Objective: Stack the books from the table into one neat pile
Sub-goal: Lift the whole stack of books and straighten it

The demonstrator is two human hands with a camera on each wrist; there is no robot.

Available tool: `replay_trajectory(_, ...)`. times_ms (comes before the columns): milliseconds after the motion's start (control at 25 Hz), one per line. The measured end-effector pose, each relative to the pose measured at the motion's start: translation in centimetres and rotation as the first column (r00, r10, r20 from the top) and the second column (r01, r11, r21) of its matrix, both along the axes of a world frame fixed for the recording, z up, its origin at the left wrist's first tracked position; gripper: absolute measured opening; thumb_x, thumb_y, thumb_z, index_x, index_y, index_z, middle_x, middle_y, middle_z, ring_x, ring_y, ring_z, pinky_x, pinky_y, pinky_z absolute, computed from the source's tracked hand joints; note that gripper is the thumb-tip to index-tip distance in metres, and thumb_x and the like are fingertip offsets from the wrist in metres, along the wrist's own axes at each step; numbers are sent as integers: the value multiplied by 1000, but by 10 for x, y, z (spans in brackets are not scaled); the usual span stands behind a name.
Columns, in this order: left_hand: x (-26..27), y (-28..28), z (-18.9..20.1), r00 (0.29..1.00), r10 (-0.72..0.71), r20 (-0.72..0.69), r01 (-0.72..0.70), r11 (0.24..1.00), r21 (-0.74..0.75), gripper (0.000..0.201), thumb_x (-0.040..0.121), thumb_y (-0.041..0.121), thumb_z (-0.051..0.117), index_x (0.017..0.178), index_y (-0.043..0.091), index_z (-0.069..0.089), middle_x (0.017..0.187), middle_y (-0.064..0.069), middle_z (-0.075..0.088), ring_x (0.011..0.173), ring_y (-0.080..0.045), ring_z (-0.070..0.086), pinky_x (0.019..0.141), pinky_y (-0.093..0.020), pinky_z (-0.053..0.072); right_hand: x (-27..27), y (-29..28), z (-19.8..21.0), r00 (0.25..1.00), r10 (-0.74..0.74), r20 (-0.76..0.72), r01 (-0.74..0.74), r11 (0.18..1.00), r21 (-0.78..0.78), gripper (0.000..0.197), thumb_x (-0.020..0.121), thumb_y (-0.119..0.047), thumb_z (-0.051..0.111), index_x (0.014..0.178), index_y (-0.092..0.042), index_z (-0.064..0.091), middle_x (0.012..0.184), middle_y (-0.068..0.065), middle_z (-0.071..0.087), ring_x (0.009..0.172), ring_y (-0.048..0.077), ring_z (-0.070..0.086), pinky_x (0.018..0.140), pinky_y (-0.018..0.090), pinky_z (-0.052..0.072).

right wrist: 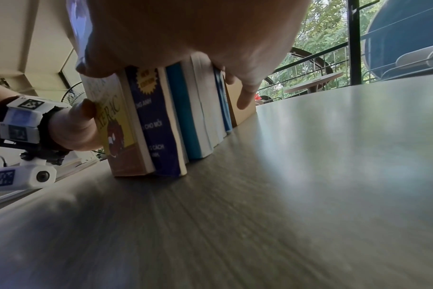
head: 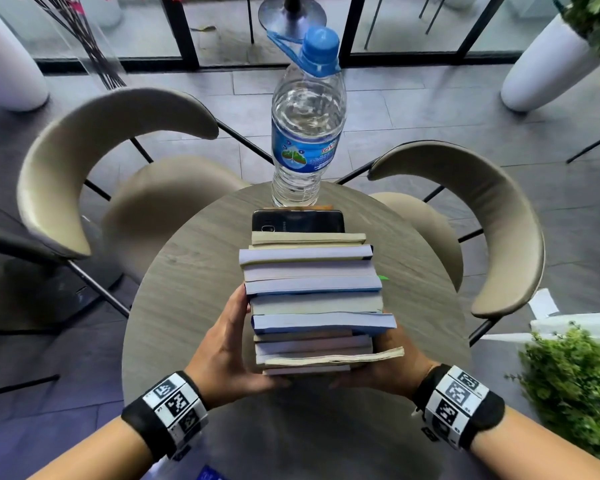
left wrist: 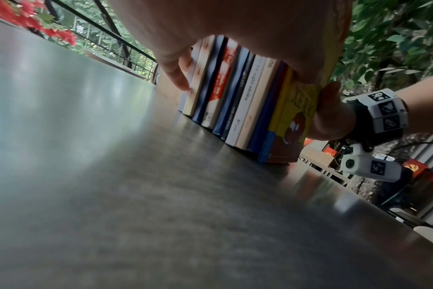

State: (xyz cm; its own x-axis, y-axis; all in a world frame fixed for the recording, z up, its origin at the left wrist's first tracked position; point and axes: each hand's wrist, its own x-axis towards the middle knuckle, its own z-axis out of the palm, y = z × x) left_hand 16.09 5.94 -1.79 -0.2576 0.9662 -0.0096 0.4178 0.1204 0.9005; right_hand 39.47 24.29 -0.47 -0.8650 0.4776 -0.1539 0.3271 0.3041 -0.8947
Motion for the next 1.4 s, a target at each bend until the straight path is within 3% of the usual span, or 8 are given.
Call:
replay_trajectory(120,4,-6,-15,998,7,58,-3,998,-67,146,57,51,94,160,7,0,157,22,35,139,3,44,109,-15,41,3,-1,-7,1000,4,9,-3,997,-81,104,49,-65,91,140,-38,48,138,-8,57,129,3,54,107,20,44)
replay_trajectory(240,7,-12,-24,998,38,59,-30,991,-131,140,56,57,93,157,-2,16,154,6,45,137,0,48,109,-29,47,5,-2,-13,998,-6,57,12,995,-103,107,48,-62,94,139,-25,50,136,-12,59,127,4,56,106,28,48)
replay_trajectory(440,14,-16,-21,997,68,35,-59,977,-206,136,56,59,92,158,6,19,154,-1,46,137,0,47,110,-17,41,9,-5,-18,990,-18,140,33,994,-104,112,45,-57,99,142,-29,49,137,-13,59,128,6,56,105,39,51)
replay_trajectory(640,20,-17,-8,988,134,79,-113,968,-225,140,58,55,93,162,28,2,164,7,31,146,-10,39,117,-40,41,13,-6,-6,980,-44,192,63,993,-97,118,45,-58,98,146,-36,42,141,-17,55,130,4,54,105,41,51)
replay_trajectory(800,30,-19,7,958,219,186,-175,959,-225,139,64,46,93,158,45,-9,162,16,33,147,-8,37,121,-43,35,19,-17,4,976,-109,187,140,976,-165,120,48,-53,99,148,-40,35,141,-17,55,130,5,54,106,44,50)
replay_trajectory(1080,45,-17,28,936,286,206,-243,947,-209,125,66,54,89,160,41,6,158,18,39,145,-6,40,119,-45,38,12,-35,18,963,-215,165,247,947,-208,83,61,-44,94,132,-38,51,123,-17,68,116,-4,63,100,29,53)
replay_trajectory(1280,48,-17,22,925,289,247,-211,930,-301,109,75,36,87,158,45,16,137,19,62,127,-4,59,103,-27,52,7,-33,3,963,-127,238,186,952,-243,90,63,-70,82,137,-27,55,128,-15,67,119,-2,61,105,33,51)
replay_trajectory(1400,53,-18,17,930,302,211,-217,912,-348,101,78,42,81,157,43,18,131,26,64,122,-2,62,105,-37,52,4,-30,5,962,-83,260,150,957,-249,90,64,-73,78,138,-27,54,131,-16,65,121,-3,59,104,26,48)
